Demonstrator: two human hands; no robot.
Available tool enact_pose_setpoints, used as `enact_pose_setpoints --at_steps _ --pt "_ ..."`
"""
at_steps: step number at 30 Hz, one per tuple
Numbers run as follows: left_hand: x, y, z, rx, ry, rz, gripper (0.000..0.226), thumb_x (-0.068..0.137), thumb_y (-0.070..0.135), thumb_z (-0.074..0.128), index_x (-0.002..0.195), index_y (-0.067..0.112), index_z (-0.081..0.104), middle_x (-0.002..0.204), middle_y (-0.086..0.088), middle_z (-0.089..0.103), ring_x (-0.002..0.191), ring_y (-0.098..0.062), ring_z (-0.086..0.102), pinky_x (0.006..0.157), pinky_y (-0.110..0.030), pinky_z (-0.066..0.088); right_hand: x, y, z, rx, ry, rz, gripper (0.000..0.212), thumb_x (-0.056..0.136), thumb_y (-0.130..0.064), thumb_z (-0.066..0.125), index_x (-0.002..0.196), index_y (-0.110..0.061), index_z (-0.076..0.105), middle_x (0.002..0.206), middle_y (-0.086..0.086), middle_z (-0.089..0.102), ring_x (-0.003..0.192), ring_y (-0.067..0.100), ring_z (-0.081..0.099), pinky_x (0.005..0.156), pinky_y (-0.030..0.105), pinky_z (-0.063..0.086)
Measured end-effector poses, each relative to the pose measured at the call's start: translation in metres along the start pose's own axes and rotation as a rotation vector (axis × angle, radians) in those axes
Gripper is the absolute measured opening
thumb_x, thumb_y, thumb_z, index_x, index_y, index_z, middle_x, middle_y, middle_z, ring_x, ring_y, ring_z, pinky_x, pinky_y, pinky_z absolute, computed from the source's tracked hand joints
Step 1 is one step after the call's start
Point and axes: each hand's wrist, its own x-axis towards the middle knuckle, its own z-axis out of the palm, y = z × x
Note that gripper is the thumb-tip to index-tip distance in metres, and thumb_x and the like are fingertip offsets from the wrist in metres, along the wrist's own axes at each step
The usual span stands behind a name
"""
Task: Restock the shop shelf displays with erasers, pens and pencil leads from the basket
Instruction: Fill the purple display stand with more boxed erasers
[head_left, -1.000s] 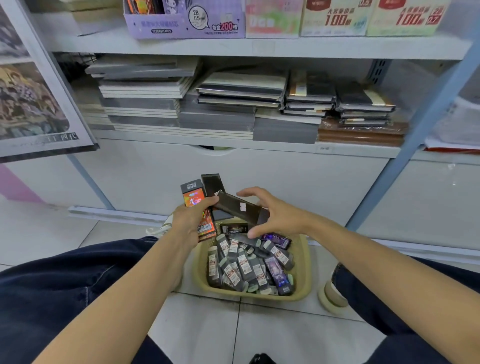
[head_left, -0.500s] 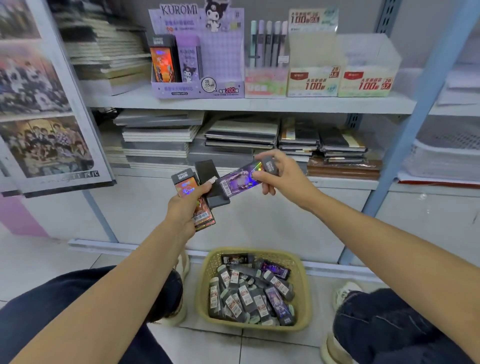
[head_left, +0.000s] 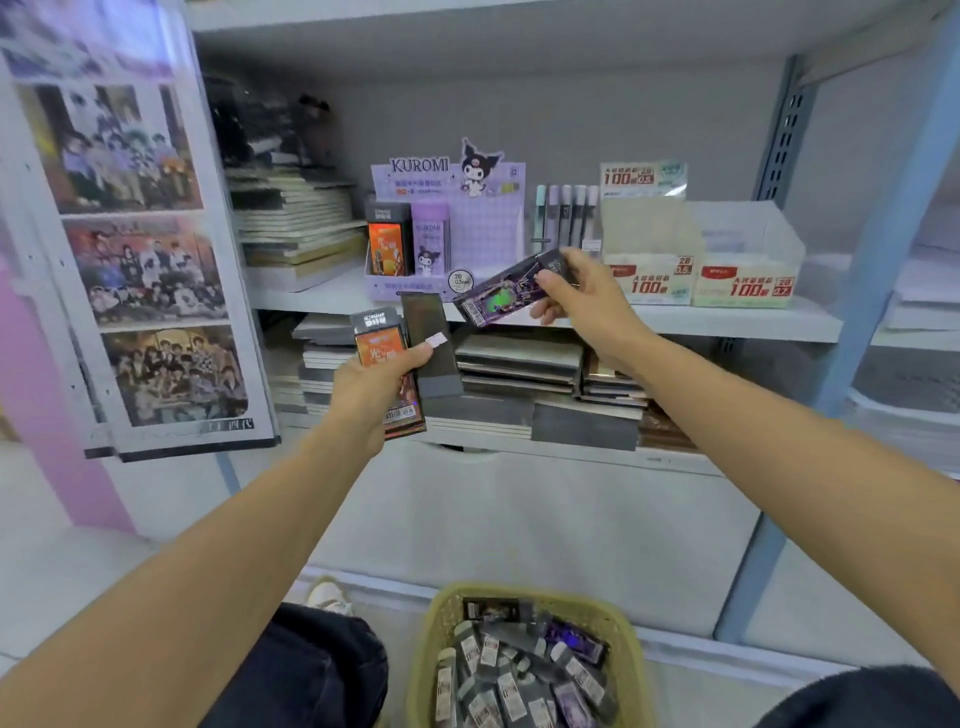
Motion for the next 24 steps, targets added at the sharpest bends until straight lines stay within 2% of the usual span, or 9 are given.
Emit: enact_pose_setpoints --at_steps 4,6,8,11,12,15,17,20,24 --pt "0.016 0.031 -0.003 0.029 0.035 0.071 0.023 0.071 0.019 0.086 0.089 0.017 0.072 0.085 -0.003 0.077 0.077 -0.023 0.073 0.073 -0.036 0.059 0.031 -0.017 -0.001 -0.102 0.066 -0.081 0.023 0.101 -0.010 0.047 0.122 -0.004 0.052 0.100 0.016 0.066 0.074 0.020 0.066 0.068 0.029 0.057" --pt "0.026 0.043 -0.003 0.020 0.042 0.092 0.023 0.072 0.018 0.085 0.090 0.015 0.072 0.087 -0.006 0.077 0.077 -0.024 0.073 0.074 -0.038 0.059 0.048 -0.025 0.001 -0.164 0.098 -0.138 0.021 0.100 -0.011 0.049 0.120 -0.007 0.053 0.099 0.013 0.066 0.069 0.016 0.065 0.062 0.029 0.057" --pt "0.035 0.052 -0.003 0.010 0.033 0.105 0.020 0.073 0.017 0.084 0.088 0.014 0.071 0.082 -0.005 0.077 0.071 -0.022 0.073 0.067 -0.035 0.059 0.064 -0.031 0.002 -0.224 0.148 -0.206 0.020 0.099 -0.011 0.051 0.118 -0.011 0.055 0.095 0.006 0.064 0.058 0.009 0.063 0.052 0.025 0.054" --pt "0.047 0.060 -0.002 -0.004 0.013 0.112 0.019 0.074 0.020 0.083 0.087 0.017 0.070 0.074 0.000 0.076 0.063 -0.018 0.072 0.054 -0.027 0.056 0.084 -0.037 0.006 -0.324 0.197 -0.260 0.019 0.095 -0.011 0.058 0.114 -0.014 0.062 0.096 0.004 0.065 0.044 0.013 0.059 0.045 0.030 0.053" --pt "0.051 0.061 -0.002 -0.008 0.010 0.109 0.021 0.074 0.021 0.084 0.088 0.017 0.070 0.075 -0.001 0.076 0.064 -0.019 0.072 0.055 -0.028 0.056 0.090 -0.038 0.009 -0.362 0.191 -0.261 0.018 0.094 -0.011 0.060 0.111 -0.015 0.064 0.096 0.005 0.066 0.041 0.013 0.058 0.044 0.029 0.051" --pt "0.066 0.064 -0.003 -0.002 0.002 0.103 0.027 0.072 0.024 0.085 0.092 0.015 0.070 0.079 -0.003 0.077 0.067 -0.020 0.073 0.055 -0.029 0.057 0.108 -0.038 0.018 -0.457 0.174 -0.245 0.014 0.093 -0.010 0.060 0.104 -0.017 0.065 0.086 0.004 0.067 0.037 0.006 0.058 0.040 0.013 0.040" --pt "0.079 0.064 -0.004 0.004 -0.002 0.096 0.027 0.071 0.025 0.085 0.091 0.016 0.070 0.080 -0.005 0.077 0.069 -0.021 0.074 0.056 -0.031 0.058 0.120 -0.035 0.026 -0.493 0.151 -0.213 0.013 0.094 -0.009 0.059 0.104 -0.015 0.065 0.083 0.006 0.066 0.037 0.005 0.059 0.039 0.012 0.039" --pt "0.098 0.061 -0.006 0.029 -0.016 0.113 0.029 0.070 0.026 0.086 0.092 0.016 0.071 0.085 -0.007 0.077 0.076 -0.025 0.074 0.068 -0.038 0.061 0.139 -0.030 0.038 -0.538 0.082 -0.141 0.017 0.097 -0.007 0.054 0.112 -0.010 0.061 0.090 0.010 0.064 0.037 0.005 0.059 0.036 0.015 0.040" --pt "0.118 0.058 -0.006 0.053 -0.041 0.135 0.029 0.069 0.028 0.085 0.092 0.016 0.070 0.081 -0.005 0.076 0.072 -0.020 0.074 0.060 -0.029 0.057 0.163 -0.026 0.047 -0.590 0.019 -0.101 0.025 0.098 -0.002 0.049 0.121 -0.007 0.057 0.079 0.010 0.062 0.036 0.005 0.059 0.034 0.015 0.040"
